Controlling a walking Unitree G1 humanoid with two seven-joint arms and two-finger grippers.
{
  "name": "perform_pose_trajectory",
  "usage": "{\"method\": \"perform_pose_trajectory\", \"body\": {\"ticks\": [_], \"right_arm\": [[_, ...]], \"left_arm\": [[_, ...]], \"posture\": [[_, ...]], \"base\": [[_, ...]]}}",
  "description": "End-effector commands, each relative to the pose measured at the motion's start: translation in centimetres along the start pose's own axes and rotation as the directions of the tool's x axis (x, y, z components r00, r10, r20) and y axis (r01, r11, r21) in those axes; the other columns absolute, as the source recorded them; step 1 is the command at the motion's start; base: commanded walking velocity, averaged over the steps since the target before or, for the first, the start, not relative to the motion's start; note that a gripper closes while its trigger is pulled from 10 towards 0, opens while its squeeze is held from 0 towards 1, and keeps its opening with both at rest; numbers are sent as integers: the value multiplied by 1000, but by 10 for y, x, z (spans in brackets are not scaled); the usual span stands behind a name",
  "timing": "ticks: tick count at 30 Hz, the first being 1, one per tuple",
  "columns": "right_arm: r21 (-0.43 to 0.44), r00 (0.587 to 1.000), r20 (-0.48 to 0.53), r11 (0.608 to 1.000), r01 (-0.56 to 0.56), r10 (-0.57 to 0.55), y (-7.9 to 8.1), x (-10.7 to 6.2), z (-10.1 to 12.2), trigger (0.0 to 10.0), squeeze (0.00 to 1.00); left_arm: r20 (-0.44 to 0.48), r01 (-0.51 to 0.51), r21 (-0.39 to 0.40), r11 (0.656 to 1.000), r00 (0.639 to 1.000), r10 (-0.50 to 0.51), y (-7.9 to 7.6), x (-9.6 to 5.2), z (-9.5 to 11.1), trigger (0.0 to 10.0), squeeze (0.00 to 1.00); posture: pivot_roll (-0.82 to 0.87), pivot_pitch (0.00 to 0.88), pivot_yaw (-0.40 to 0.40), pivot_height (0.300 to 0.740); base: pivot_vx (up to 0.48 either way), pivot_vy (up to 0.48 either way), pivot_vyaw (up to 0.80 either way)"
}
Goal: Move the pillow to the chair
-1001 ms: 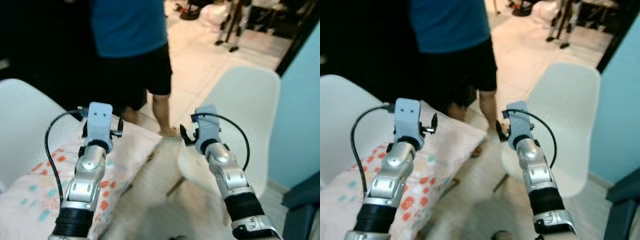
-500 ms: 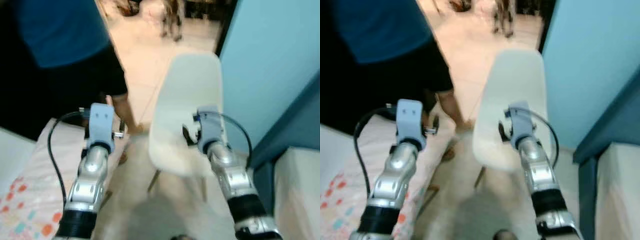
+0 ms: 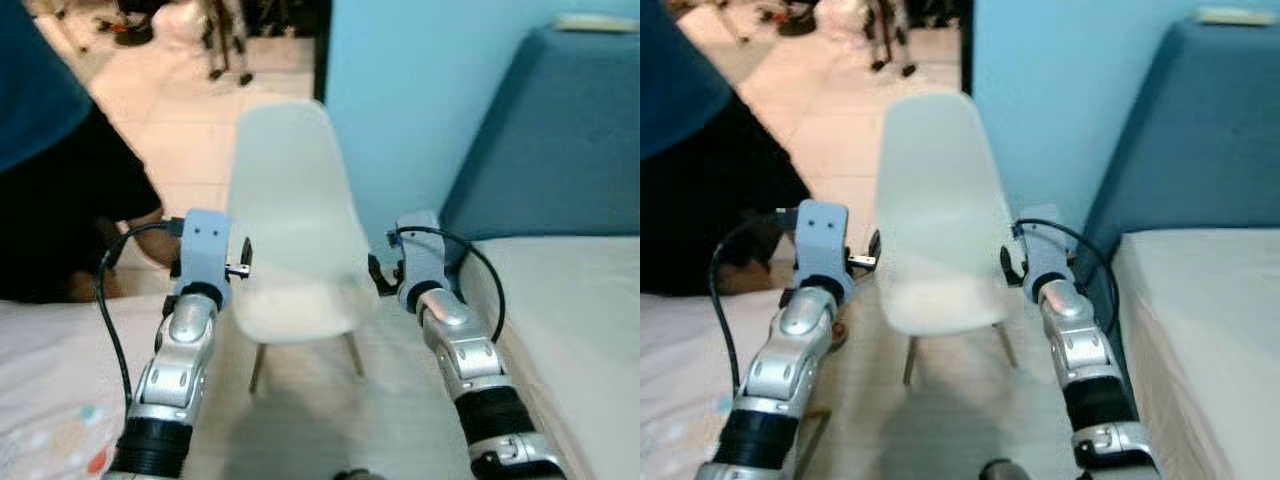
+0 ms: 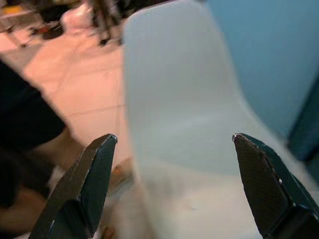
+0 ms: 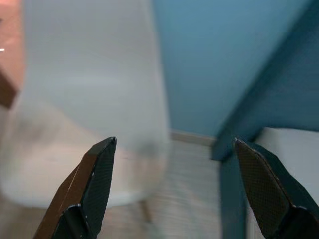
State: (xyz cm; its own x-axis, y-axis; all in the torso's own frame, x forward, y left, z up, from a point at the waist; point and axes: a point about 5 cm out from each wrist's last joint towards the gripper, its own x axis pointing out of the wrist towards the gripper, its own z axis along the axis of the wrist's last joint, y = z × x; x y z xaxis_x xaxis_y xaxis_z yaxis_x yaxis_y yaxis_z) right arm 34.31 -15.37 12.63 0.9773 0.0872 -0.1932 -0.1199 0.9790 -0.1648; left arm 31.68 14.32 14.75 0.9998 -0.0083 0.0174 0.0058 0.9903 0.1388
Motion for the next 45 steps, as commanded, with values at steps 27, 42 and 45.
{"method": "perform_pose_trajectory", "body": {"ticks": [27, 42, 45], "right_arm": [[18, 1000, -22, 1000, -6, 6, 4, -1, -3, 10000, 0], [23, 1000, -24, 1000, 5, -4, 4, -2, -6, 10000, 0], [22, 1000, -24, 1000, 6, -5, 4, -2, -6, 10000, 0]], "left_arm": [[-24, 3, 10, 1000, 1000, -2, 1, -2, -7, 10000, 0], [-87, 5, -3, 1000, 996, -5, 2, -4, -22, 10000, 0], [-99, 5, -8, 1000, 995, -6, 3, -5, -26, 10000, 0]], "posture": [[-7, 116, 1, 740], [-6, 112, 1, 740], [-6, 112, 1, 740]], "base": [[0, 0, -800], [0, 0, -800], [0, 0, -800]]}}
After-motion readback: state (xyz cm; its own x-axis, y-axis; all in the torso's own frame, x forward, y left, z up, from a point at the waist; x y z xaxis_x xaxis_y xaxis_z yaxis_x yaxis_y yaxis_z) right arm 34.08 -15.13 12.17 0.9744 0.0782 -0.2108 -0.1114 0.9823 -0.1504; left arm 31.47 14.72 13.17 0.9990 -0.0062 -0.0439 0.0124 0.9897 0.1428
